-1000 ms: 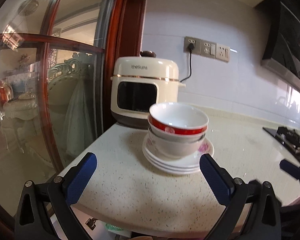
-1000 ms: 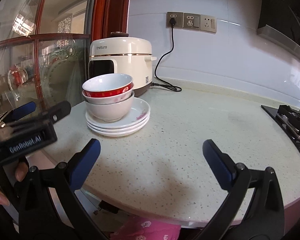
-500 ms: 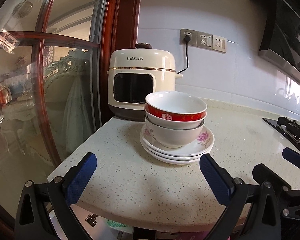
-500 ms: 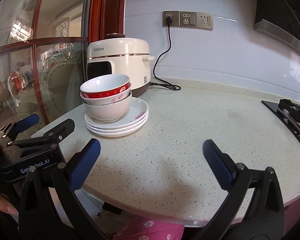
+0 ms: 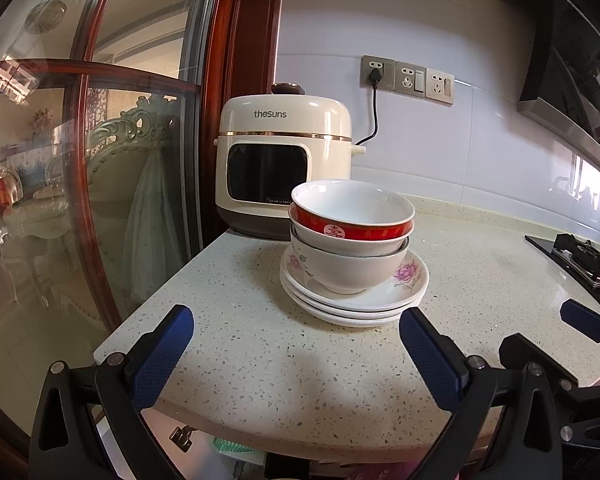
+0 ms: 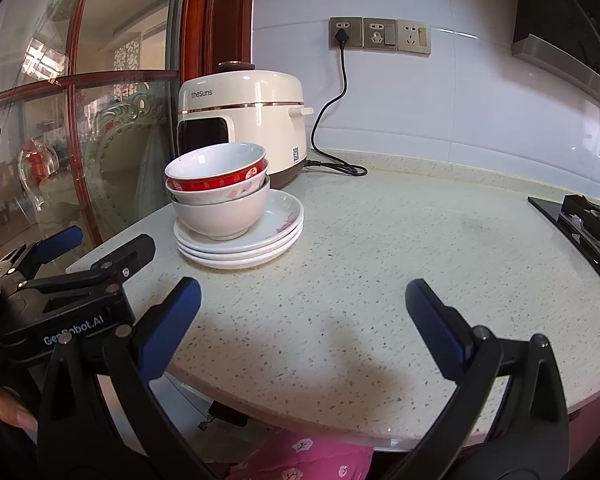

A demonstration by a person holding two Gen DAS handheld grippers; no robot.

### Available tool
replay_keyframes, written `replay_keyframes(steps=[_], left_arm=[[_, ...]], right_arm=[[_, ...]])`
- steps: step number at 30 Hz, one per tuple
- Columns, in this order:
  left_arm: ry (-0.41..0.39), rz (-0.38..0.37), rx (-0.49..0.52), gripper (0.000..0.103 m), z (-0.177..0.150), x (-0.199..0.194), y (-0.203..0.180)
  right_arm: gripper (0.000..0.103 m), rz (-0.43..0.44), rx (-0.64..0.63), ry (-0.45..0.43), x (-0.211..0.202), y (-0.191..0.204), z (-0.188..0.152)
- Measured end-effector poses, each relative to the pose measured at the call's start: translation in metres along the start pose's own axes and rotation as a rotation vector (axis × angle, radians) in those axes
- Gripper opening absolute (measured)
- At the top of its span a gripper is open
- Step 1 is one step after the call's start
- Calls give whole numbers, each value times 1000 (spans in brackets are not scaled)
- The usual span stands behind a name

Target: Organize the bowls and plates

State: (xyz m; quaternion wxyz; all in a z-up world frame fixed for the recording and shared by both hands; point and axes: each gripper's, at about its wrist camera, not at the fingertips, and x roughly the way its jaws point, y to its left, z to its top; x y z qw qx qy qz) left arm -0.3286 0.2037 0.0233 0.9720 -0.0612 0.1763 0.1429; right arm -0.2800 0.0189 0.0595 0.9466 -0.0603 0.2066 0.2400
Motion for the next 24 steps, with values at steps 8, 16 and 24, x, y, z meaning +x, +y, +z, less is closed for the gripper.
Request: replay_keyframes(steps=[8, 16, 24], left_arm=[[0, 2, 0, 103, 0, 0, 0], [2, 3, -4, 103, 0, 0, -1], [7, 4, -5, 103, 0, 0, -1]], right_arm=[[102, 8, 3, 9, 0, -1, -1], [102, 17, 6, 17, 1, -3, -1], [102, 22, 8, 20, 2, -4, -2]])
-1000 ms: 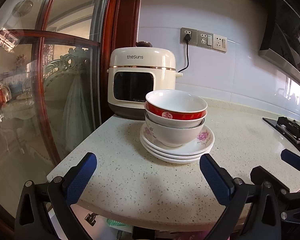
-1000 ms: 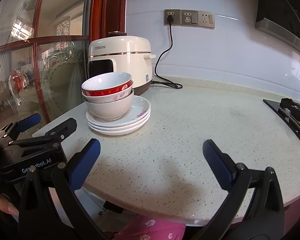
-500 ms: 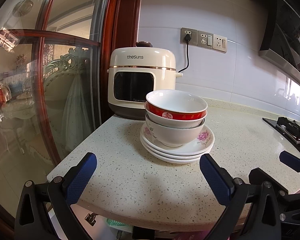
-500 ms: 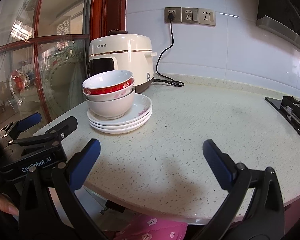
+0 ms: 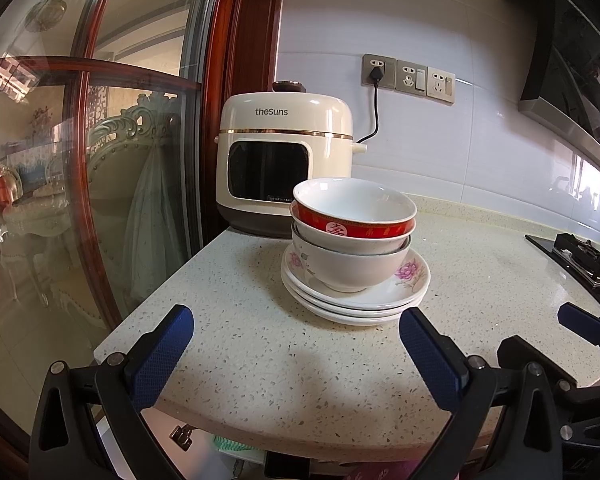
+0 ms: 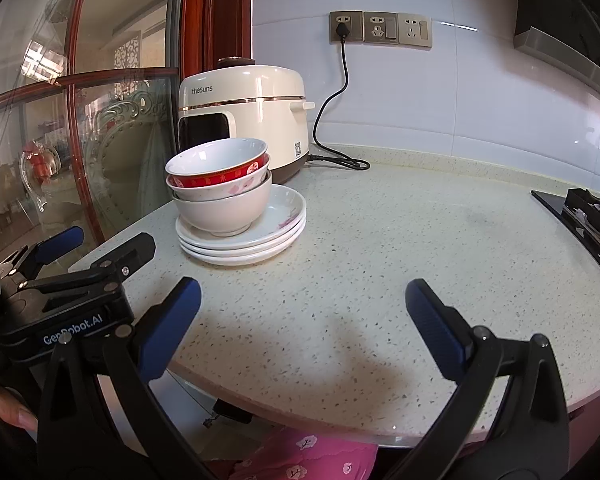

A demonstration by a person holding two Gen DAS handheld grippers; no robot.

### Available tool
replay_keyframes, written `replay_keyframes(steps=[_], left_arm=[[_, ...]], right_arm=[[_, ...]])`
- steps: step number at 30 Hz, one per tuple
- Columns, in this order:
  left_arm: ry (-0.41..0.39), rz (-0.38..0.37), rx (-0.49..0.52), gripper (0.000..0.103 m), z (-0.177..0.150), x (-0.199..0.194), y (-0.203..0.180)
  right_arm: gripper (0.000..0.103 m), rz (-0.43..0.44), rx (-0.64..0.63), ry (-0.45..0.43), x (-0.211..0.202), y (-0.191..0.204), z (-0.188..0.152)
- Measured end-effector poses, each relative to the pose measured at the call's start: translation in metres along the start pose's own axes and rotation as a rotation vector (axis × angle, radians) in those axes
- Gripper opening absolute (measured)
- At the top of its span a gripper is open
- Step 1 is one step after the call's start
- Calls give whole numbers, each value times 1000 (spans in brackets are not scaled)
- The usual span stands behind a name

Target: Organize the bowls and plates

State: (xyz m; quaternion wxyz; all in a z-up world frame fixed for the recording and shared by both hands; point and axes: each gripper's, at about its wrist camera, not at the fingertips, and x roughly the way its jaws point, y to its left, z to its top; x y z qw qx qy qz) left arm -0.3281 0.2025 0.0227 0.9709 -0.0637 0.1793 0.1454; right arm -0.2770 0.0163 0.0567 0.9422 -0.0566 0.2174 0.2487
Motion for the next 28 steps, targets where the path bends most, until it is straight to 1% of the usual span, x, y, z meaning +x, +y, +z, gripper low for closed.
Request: replay_keyframes(steps=[28], left_arm=[[3, 9, -3, 103, -2, 0, -1]], right_arm=[[102, 13, -2, 15, 2, -2, -3]])
